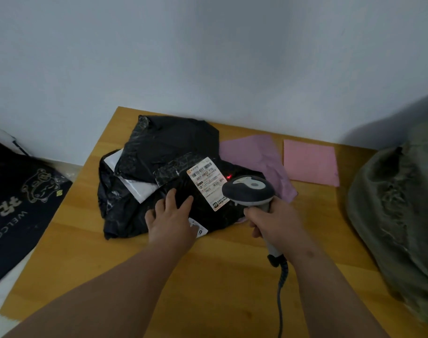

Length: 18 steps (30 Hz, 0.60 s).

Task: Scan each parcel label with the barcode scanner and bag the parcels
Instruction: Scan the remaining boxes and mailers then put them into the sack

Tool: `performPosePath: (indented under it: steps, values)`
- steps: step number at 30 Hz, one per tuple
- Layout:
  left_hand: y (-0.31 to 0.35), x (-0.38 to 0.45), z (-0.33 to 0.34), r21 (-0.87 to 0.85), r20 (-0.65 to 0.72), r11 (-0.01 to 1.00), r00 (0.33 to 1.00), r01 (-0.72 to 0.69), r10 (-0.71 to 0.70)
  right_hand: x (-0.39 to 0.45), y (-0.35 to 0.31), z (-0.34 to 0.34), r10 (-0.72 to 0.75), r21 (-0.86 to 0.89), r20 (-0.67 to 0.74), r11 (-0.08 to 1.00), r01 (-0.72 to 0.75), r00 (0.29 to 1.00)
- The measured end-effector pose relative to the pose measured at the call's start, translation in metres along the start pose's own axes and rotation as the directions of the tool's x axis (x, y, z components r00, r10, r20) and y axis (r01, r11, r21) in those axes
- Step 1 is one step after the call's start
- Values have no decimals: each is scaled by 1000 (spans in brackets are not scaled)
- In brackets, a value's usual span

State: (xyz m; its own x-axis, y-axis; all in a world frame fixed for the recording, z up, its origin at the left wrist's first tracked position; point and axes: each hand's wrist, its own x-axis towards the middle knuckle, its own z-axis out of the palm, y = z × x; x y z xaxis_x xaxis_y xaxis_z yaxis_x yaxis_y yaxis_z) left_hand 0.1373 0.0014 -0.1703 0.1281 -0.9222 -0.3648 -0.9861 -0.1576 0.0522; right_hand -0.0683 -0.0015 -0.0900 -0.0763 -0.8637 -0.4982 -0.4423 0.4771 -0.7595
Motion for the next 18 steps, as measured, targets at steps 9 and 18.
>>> performPosePath:
  steps: [9,18]
  values:
    - [19,1,8,-58,-9,991,993,121,-122,14,2,-19,-52,-76,73,995,58,996]
    - [28,3,8,-76,-4,985,987,157,-158,21,2,-28,-75,-128,110,988,89,991]
